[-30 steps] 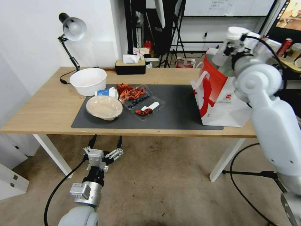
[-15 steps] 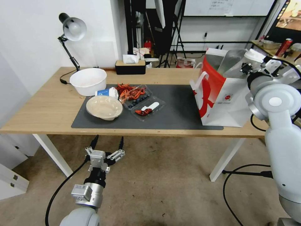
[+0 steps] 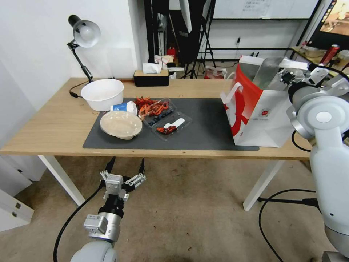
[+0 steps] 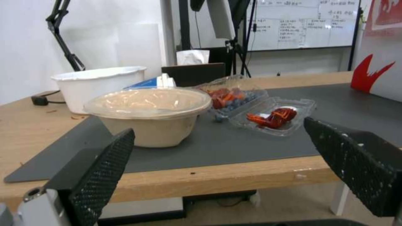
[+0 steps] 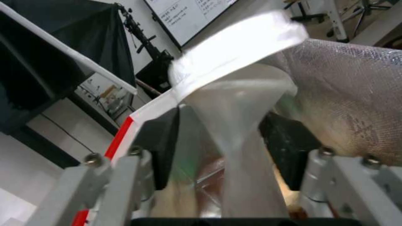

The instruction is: Pick up the trash from the table and place it into the takeout bag.

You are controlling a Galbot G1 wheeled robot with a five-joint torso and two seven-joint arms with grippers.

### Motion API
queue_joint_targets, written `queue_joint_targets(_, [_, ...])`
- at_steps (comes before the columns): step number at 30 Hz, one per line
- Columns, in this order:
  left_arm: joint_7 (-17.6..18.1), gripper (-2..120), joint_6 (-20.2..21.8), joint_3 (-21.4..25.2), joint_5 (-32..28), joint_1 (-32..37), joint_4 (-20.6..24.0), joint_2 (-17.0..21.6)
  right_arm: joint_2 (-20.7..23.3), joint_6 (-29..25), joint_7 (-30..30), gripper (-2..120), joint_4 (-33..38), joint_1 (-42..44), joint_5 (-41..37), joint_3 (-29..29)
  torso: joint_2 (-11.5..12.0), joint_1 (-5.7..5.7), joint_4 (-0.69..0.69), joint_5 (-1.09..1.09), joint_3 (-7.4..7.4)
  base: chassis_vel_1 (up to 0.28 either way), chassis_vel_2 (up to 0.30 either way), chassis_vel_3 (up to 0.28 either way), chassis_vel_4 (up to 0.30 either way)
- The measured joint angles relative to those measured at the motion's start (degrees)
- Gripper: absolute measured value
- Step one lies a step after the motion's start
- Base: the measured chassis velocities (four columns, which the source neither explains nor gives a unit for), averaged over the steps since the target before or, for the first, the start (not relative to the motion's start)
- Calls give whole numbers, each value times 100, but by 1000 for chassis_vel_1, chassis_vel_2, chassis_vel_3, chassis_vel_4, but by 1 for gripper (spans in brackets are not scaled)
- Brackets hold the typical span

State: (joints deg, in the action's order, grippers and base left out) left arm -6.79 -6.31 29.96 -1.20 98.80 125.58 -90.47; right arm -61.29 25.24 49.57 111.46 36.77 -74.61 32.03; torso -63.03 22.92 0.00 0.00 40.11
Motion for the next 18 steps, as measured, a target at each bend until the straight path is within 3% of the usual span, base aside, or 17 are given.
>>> queue_joint_targets(8, [-4,100,-10,-5,1,-10,-25,1,-10,30,98,80,-41,-73,-61,-19,0,0,0,0,0,0,0,0,0])
queue_joint_targets(11, [-6,99,-11,-11,3,-20,-40,-1,-19,-28,-16,96,-19,-84,-47,-35,0,0,-1,0,0,0,0,0,0])
queue_joint_targets(13, [-6,99,-11,-11,3,-23,-41,0,-19,-107,-118,98,2,-78,-45,-35,0,0,0,0,0,0,0,0,0])
queue_joint_targets(18, [-6,100,-10,-8,2,-40,-51,8,1,-658,-1071,100,214,73,38,-40,0,0,0,-1,0,0,0,0,0])
